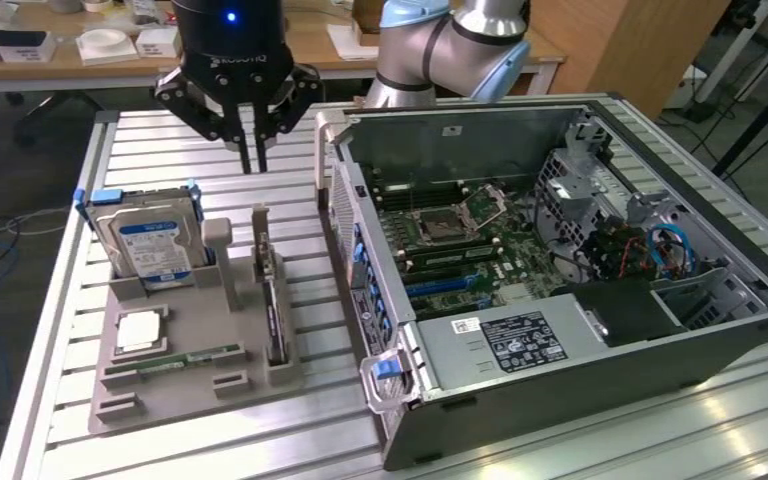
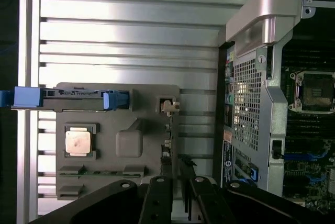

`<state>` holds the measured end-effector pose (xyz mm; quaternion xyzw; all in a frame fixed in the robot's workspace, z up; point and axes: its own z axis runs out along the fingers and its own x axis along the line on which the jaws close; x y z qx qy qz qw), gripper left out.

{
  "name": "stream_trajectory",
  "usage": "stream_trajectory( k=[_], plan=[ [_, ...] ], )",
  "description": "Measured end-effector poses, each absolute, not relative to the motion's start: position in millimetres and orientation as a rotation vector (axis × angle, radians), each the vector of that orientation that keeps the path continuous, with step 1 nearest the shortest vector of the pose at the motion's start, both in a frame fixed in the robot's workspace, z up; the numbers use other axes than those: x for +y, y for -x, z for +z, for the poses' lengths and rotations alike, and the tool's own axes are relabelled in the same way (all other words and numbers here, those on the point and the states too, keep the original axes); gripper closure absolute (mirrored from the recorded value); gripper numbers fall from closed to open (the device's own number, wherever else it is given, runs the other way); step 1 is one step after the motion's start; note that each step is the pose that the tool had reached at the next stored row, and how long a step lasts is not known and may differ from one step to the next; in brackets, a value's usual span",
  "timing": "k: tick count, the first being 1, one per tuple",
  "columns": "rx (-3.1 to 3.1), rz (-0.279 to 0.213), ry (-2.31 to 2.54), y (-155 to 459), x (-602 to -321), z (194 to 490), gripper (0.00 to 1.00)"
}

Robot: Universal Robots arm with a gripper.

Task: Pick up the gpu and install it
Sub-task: 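Reach for the gpu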

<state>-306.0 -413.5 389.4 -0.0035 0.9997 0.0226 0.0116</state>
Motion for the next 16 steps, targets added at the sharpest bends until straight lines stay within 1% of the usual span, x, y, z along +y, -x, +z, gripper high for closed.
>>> stream_trajectory(
  k=[1, 2, 3, 4, 12, 13, 16],
  plan=[
    [3.118, 0.070, 0.011, 306.0, -413.5, 389.4, 0.77],
    [3.118, 0.070, 0.011, 306.0, -413.5, 389.4, 0.71],
    [3.118, 0.070, 0.011, 306.0, -413.5, 389.4, 0.71],
    [3.118, 0.070, 0.011, 306.0, -413.5, 389.4, 0.64],
    [3.118, 0.070, 0.011, 306.0, -413.5, 389.4, 0.63],
    [3.118, 0.070, 0.011, 306.0, -413.5, 389.4, 0.57],
    [3.118, 0.070, 0.011, 306.0, -413.5, 389.4, 0.57]
  ],
)
